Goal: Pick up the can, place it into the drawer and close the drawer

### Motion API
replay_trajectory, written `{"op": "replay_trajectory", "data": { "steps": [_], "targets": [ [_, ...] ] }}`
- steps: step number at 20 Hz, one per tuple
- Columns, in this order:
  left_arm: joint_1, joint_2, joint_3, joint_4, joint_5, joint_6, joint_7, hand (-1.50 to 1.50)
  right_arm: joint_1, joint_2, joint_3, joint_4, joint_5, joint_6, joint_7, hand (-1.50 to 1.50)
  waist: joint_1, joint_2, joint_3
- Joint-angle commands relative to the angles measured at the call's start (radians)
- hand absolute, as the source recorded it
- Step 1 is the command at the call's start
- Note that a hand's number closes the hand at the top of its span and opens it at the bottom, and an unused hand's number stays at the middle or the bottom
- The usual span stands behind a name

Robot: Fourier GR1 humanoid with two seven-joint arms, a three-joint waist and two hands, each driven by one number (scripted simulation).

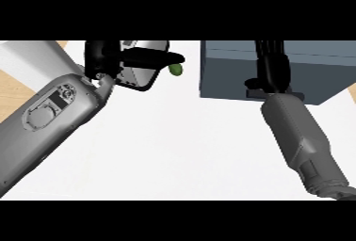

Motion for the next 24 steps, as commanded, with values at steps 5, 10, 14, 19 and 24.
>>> {"op": "replay_trajectory", "data": {
  "steps": [5, 10, 14, 19, 24],
  "targets": [
    [0.099, 0.035, 0.005, -0.098, -0.02, -0.018, -0.017, -1.5, -0.186, -0.022, -0.037, 0.176, 0.012, 0.024, 0.045, -1.5, 0.041, 0.026, 0.007],
    [0.163, 0.054, 0.034, -0.128, -0.016, -0.05, -0.055, -1.5, -0.216, -0.006, -0.05, 0.217, 0.006, 0.001, 0.037, -1.5, 0.034, 0.029, 0.006],
    [0.186, -0.004, -0.003, -0.13, -0.057, 0.003, -0.062, -1.5, -0.23, -0.004, -0.072, 0.235, -0.026, 0.02, -0.032, -1.5, 0.028, 0.032, 0.008],
    [0.193, 0.059, 0.043, -0.144, -0.036, -0.048, -0.06, -1.5, -0.267, 0.015, -0.194, 0.175, -0.191, 0.081, -0.176, -1.5, 0.031, 0.028, 0.01],
    [0.204, 0.047, 0.056, -0.132, -0.037, -0.054, -0.072, -1.5, -0.297, 0.045, -0.286, 0.168, -0.301, 0.145, -0.243, -1.5, 0.021, 0.029, 0.01]
  ]
}}
